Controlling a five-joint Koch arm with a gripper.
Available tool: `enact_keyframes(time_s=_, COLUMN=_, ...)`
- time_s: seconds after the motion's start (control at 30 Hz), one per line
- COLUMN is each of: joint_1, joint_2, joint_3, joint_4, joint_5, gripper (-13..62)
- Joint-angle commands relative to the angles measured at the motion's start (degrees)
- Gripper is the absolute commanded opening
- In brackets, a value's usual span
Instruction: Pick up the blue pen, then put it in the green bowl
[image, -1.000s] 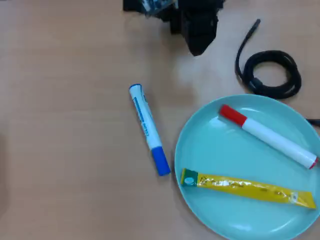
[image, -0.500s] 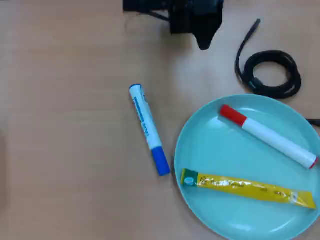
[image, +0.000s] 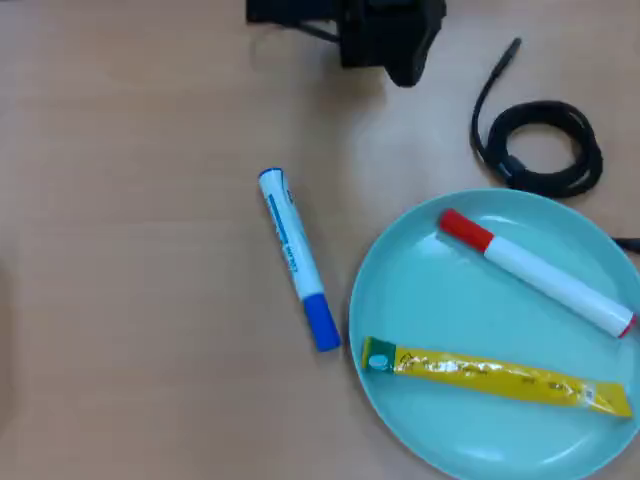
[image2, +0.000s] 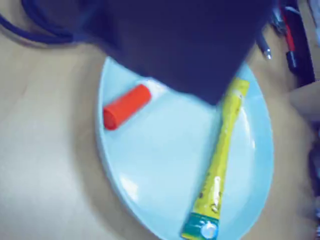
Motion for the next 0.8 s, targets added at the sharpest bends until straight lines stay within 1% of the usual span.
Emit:
enact_keyframes(time_s=0.0, joint_1=0.3, joint_2=4.0, joint_3=-11.7, joint_4=3.9, joint_5=1.0, gripper=-7.8)
enact_keyframes(time_s=0.13, joint_1=0.4, joint_2=-6.8, joint_3=-23.0, joint_4=12.2, joint_5=0.9, gripper=-7.8)
enact_keyframes(time_s=0.27, joint_1=0.5, joint_2=-13.8, joint_3=-31.8, joint_4=19.0, joint_5=0.7, gripper=-7.8)
enact_keyframes(time_s=0.4, joint_1=0.8, joint_2=-19.2, joint_3=-32.9, joint_4=19.1, joint_5=0.3, gripper=-7.7)
enact_keyframes(time_s=0.57, joint_1=6.0, joint_2=-24.8, joint_3=-33.3, joint_4=18.3, joint_5=0.1, gripper=-7.7)
enact_keyframes(time_s=0.77, joint_1=12.0, joint_2=-32.8, joint_3=-33.6, joint_4=18.2, joint_5=-6.0, gripper=-7.7)
